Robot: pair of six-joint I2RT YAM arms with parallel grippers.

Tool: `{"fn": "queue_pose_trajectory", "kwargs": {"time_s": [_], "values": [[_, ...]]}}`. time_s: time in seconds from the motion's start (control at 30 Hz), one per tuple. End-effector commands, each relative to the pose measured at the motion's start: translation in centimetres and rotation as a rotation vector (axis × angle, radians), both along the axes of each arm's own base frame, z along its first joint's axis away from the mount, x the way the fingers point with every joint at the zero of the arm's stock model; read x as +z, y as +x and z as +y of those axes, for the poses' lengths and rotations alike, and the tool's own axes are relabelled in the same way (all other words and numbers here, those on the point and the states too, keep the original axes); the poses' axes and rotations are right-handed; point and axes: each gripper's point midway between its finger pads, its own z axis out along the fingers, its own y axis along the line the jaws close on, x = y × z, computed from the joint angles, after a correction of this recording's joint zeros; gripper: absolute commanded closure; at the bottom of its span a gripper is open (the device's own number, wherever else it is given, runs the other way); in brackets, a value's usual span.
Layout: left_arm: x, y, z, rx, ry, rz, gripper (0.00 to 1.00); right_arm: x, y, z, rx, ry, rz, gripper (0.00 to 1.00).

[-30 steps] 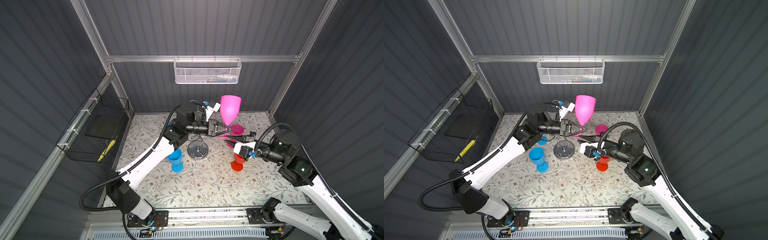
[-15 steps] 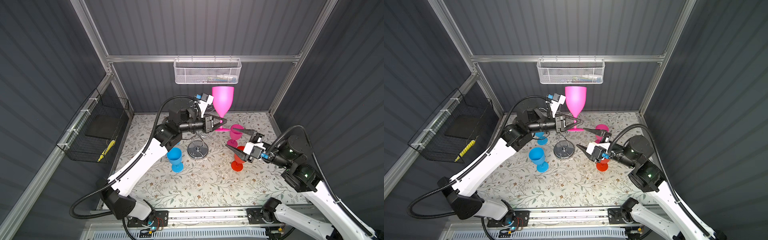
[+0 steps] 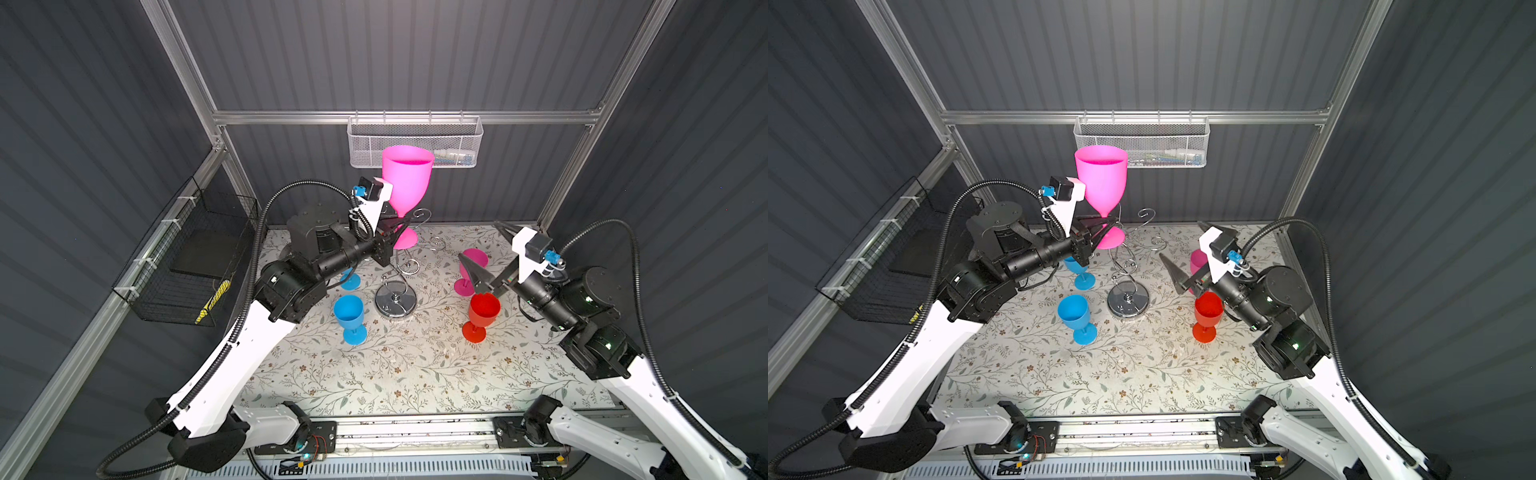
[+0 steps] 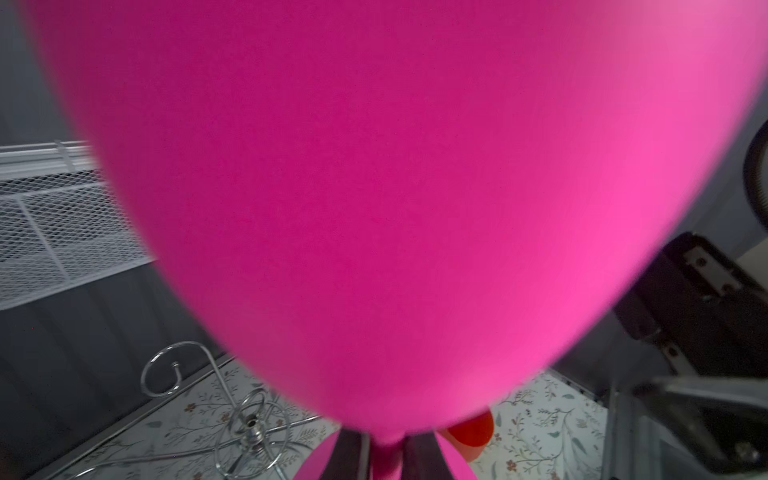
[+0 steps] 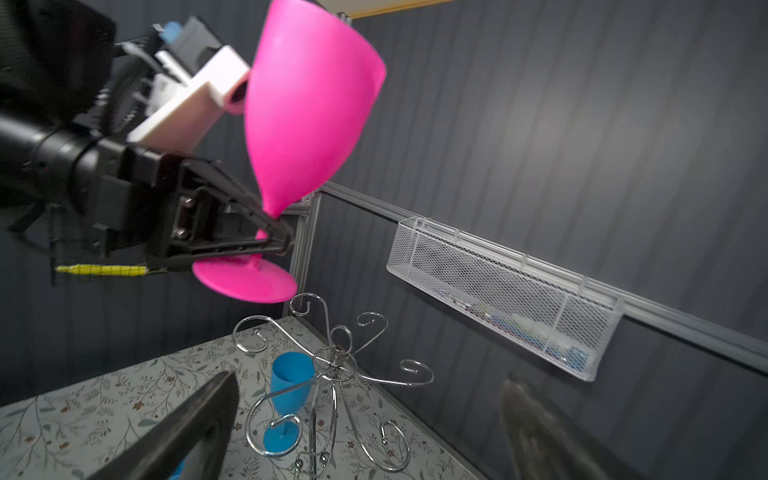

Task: Take the wine glass off the wine glass rack
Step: 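Open the right gripper and draw it back from the pink glass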

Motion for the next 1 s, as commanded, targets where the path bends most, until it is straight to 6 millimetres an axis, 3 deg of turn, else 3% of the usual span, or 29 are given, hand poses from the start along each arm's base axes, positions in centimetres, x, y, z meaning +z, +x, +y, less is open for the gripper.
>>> {"fn": "queue_pose_trajectory", "kwargs": {"time_s": [0.0, 0.2, 0.37, 0.5, 0.67, 0.8, 0.97], "values": [[-0.6, 0.3, 1.7, 0.061, 0.200, -0.149, 1.00, 0.5, 1.9, -2.2, -0.106, 0.170, 0.235, 0.01], [-3.2, 1.0, 2.7, 0.100, 0.435, -0.272, 1.00, -1.0, 2.3, 0.0, 0.066, 0.199, 0.431, 0.02], [-4.6, 1.2, 3.4, 0.135, 0.596, -0.367, 1.00, -1.5, 3.4, 0.0, 0.209, 0.352, 0.635, 0.28], [-5.8, 1.2, 3.3, 0.131, 0.719, -0.429, 1.00, -1.8, 3.8, 0.7, 0.286, 0.392, 0.720, 0.40], [-7.4, 1.4, 2.6, 0.120, 0.853, -0.488, 1.00, -2.2, 3.6, 1.8, 0.361, 0.395, 0.791, 0.46], [-8.3, 1.5, 1.8, 0.111, 0.925, -0.525, 1.00, -3.6, 4.4, 2.7, 0.377, 0.389, 0.871, 0.49], [-8.6, 1.8, 1.5, 0.125, 0.974, -0.553, 1.00, -4.0, 4.2, 3.3, 0.428, 0.401, 0.915, 0.56]]}}
